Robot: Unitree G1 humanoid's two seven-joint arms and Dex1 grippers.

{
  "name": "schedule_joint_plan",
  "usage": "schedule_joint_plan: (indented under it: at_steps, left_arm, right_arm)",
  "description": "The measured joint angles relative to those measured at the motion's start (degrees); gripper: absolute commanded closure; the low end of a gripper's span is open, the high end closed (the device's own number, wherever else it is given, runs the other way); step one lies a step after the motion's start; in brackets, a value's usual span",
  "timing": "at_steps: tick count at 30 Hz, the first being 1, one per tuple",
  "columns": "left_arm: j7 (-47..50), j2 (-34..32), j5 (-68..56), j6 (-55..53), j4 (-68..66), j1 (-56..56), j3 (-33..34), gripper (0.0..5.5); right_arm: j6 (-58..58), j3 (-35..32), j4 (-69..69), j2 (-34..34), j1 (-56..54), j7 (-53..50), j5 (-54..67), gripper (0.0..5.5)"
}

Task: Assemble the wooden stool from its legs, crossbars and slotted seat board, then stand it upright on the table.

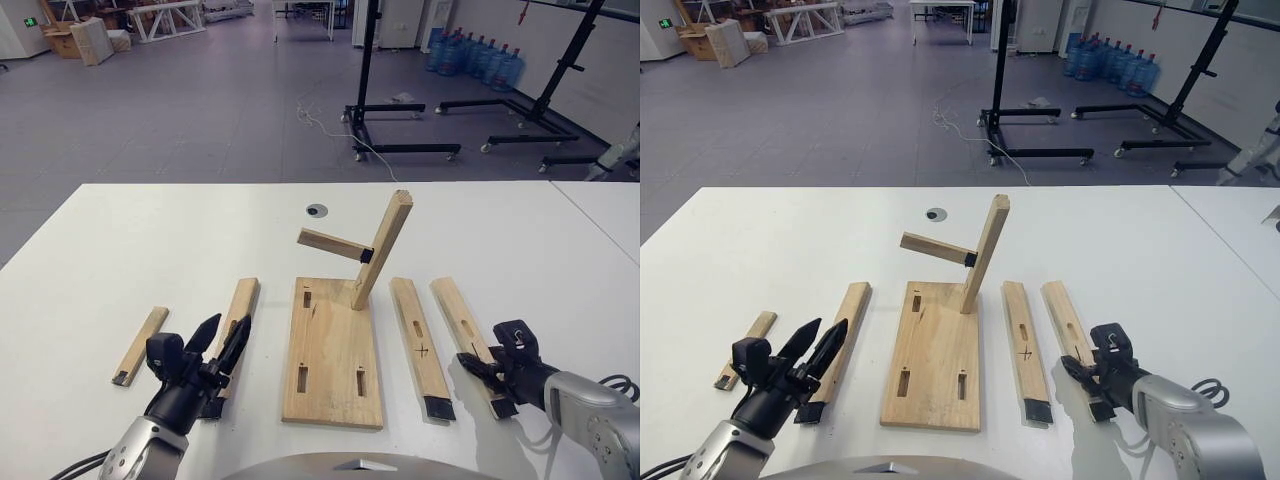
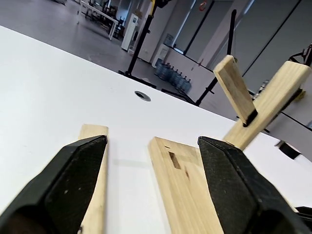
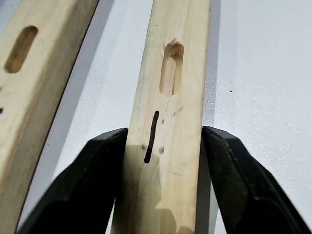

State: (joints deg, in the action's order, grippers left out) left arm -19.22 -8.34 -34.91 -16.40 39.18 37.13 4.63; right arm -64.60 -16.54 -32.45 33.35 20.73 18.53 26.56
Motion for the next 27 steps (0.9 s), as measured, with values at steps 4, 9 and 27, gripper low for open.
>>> schedule_joint_plan:
  at_steps: [4,9,27]
  left_arm:
    - [3.40,0.62,3.31,1.55,-1.68,-3.72,0.76,2.09]
    - [5.97,1.87,6.74,4.56,-3.86,-6.77,1.37,2.09]
    - [-10.39,-7.11,-8.81,2.15,-6.21,-15.92,5.81,2.09]
  right_arm:
    - [-1.26,0.05,0.33,-0.50,-1.32,-0.54,0.00,3.49]
    - [-2.05,0.05,2.61,-1.75,-4.67,-1.00,0.00,3.49]
    - [24.33,-10.82,30.56,-9.42,-52.45,11.04,27.73,3.49]
